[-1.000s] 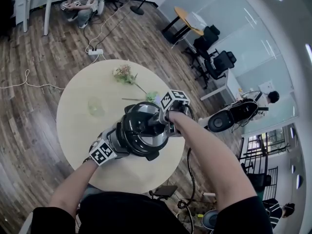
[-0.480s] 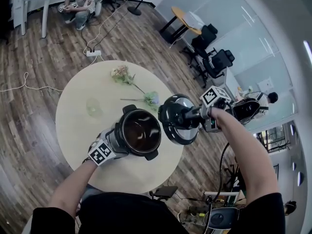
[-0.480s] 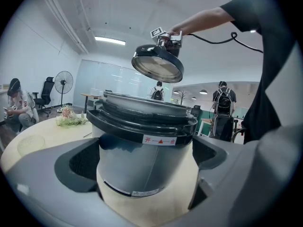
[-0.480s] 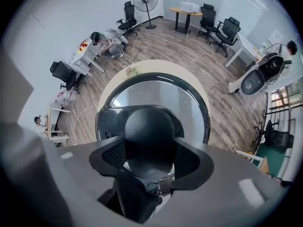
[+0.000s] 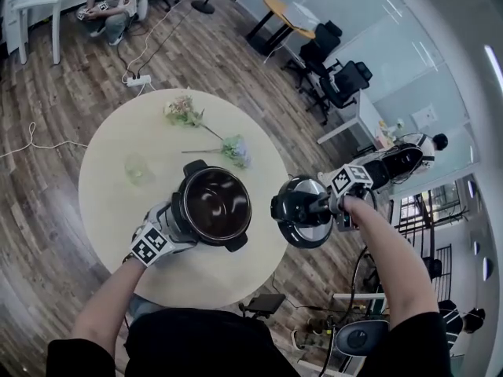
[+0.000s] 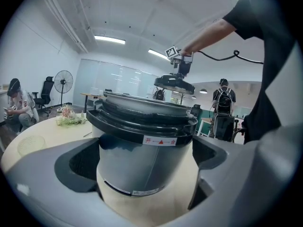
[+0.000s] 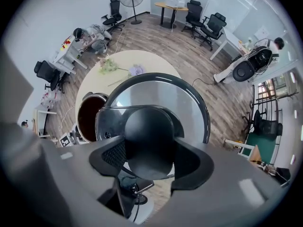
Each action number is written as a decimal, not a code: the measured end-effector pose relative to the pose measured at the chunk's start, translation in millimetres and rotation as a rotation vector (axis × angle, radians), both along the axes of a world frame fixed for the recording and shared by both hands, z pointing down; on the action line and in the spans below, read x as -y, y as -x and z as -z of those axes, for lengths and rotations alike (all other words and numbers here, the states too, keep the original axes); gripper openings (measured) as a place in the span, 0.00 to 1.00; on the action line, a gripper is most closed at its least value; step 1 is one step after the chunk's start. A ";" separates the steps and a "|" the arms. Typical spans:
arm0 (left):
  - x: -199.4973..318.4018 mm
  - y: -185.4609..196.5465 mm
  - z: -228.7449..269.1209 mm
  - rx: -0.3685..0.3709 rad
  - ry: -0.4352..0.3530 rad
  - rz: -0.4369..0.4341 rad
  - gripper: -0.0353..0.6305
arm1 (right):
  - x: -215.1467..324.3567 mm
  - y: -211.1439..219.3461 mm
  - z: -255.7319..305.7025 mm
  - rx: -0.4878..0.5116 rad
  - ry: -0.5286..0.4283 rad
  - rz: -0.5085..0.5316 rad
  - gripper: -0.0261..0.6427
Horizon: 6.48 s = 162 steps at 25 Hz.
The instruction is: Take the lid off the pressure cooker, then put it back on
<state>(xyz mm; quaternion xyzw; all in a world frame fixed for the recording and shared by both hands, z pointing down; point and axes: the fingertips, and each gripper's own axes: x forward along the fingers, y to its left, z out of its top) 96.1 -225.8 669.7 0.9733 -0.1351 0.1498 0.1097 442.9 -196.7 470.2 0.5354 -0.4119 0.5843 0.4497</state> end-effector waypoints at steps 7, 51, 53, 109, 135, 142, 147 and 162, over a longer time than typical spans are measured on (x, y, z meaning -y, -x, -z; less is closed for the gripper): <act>2.0 -3.5 -4.3 0.017 -0.001 -0.001 0.94 | -38.3 -20.2 -110.6 0.043 0.014 -0.073 0.47; 2.4 -3.2 -6.5 0.108 0.031 -0.016 0.94 | -47.1 -58.0 -193.2 0.102 -0.094 -0.156 0.47; 2.6 -4.1 -6.9 0.109 0.033 -0.013 0.94 | -32.8 -63.7 -160.3 0.100 -0.123 -0.166 0.47; -3.0 1.7 -12.2 0.087 0.038 -0.019 0.94 | 84.4 263.2 -102.9 -0.016 0.005 0.117 0.47; -0.3 -3.1 6.7 0.059 0.037 -0.023 0.94 | 74.8 260.3 -110.4 0.056 0.039 0.166 0.47; -0.1 -4.1 7.7 0.045 0.054 -0.020 0.93 | 78.1 259.0 -111.2 0.054 0.009 0.271 0.47; 3.9 -4.5 6.5 0.050 0.056 -0.017 0.91 | 79.1 259.1 -111.9 0.063 0.019 0.339 0.48; 4.6 -4.1 5.4 0.049 0.053 -0.022 0.91 | 64.1 262.0 -112.3 0.085 0.103 0.872 0.54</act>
